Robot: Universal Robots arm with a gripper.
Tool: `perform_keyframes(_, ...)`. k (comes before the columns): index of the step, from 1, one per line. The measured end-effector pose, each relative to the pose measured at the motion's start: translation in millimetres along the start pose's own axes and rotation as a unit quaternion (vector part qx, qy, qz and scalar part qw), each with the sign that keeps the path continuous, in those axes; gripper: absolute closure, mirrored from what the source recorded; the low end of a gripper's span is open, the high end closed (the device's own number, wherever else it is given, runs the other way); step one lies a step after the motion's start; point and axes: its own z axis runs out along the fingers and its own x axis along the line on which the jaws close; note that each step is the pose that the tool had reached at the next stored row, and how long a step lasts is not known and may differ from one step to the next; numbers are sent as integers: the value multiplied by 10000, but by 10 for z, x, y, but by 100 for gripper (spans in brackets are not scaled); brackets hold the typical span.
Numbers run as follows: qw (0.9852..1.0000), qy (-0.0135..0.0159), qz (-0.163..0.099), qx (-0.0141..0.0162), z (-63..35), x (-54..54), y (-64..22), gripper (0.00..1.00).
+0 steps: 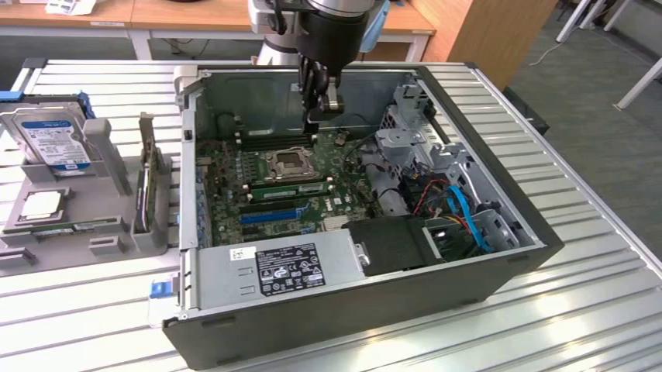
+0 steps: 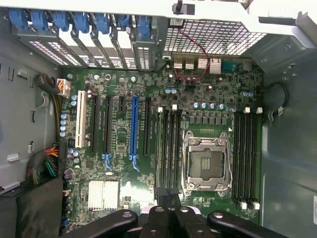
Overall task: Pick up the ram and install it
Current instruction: 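Press down the ram until it locks into place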
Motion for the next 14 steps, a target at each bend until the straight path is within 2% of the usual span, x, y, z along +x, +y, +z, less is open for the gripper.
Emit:
perform_keyframes(7, 9989, -21, 466, 17, -1, 0, -4, 90)
perform_keyframes(11, 9971, -35, 756, 26, 0, 0, -3, 90)
perform_keyframes(14, 9950, -46, 999, 35, -1, 0, -3, 90)
